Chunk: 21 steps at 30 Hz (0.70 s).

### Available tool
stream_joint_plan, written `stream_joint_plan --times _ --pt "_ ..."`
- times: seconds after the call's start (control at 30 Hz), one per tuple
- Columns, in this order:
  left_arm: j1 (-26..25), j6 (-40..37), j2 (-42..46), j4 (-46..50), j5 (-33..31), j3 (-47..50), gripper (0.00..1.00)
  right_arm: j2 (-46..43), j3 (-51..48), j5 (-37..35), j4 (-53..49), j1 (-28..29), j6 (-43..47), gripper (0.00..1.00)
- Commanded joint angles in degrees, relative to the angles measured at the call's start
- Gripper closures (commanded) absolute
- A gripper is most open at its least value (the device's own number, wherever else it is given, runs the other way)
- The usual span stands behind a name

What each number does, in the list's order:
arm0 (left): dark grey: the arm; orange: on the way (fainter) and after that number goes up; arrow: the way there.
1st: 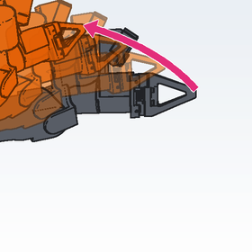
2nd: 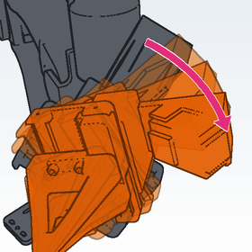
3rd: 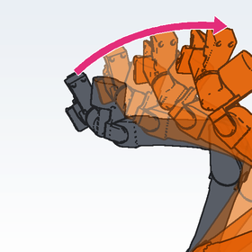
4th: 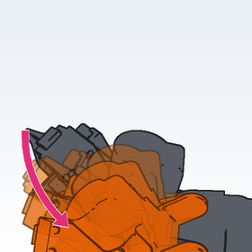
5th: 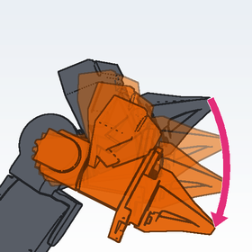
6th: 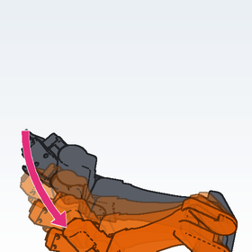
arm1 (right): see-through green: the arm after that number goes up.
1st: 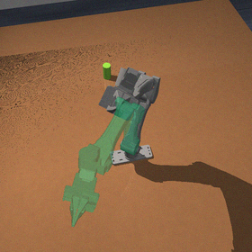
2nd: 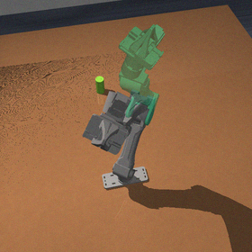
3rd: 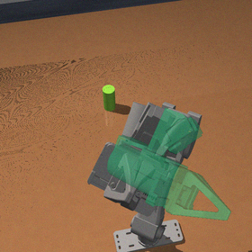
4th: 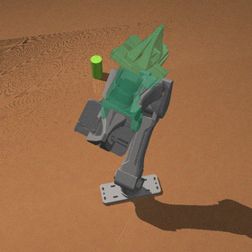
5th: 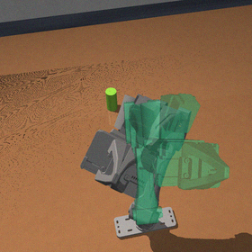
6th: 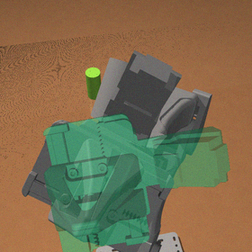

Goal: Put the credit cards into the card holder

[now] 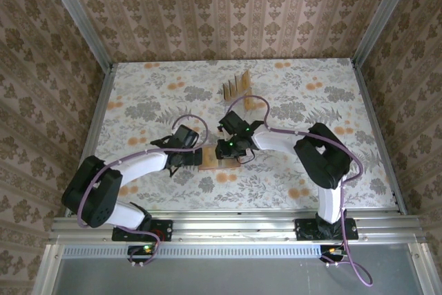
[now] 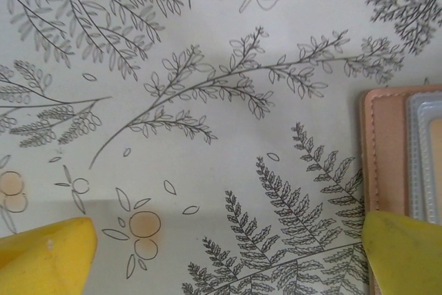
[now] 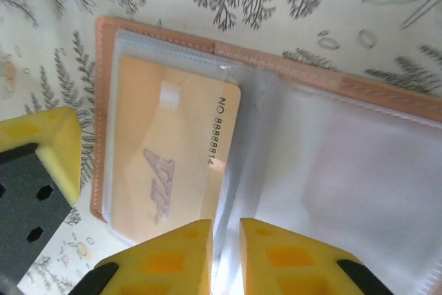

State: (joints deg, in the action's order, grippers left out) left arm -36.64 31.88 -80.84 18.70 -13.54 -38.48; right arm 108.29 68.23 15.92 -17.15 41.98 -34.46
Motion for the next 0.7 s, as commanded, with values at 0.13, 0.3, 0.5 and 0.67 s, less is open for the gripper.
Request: stream_joint_plan --times 0.13,0.3,0.5,0.67 --pt "0.9 -0.5 3.4 2.4 1.2 -2.6 0.0 -9.0 -3.7 -3.9 -3.8 -2.2 1.9 0.61" --pt "1.4 -1.7 3.9 -1.8 5.6 -1.5 0.0 -12.4 -8.2 -10.3 -4.9 -2.6 2.4 0.36" --pt "1.6 -1.8 4.3 -6.8 10.1 -0.2 0.0 -14.5 -11.8 -15.6 -5.7 -2.6 2.3 0.24" --pt "1.8 -1.0 3.7 -9.2 12.7 0.3 0.0 -13.4 -12.1 -17.2 -5.4 -2.5 2.4 0.18"
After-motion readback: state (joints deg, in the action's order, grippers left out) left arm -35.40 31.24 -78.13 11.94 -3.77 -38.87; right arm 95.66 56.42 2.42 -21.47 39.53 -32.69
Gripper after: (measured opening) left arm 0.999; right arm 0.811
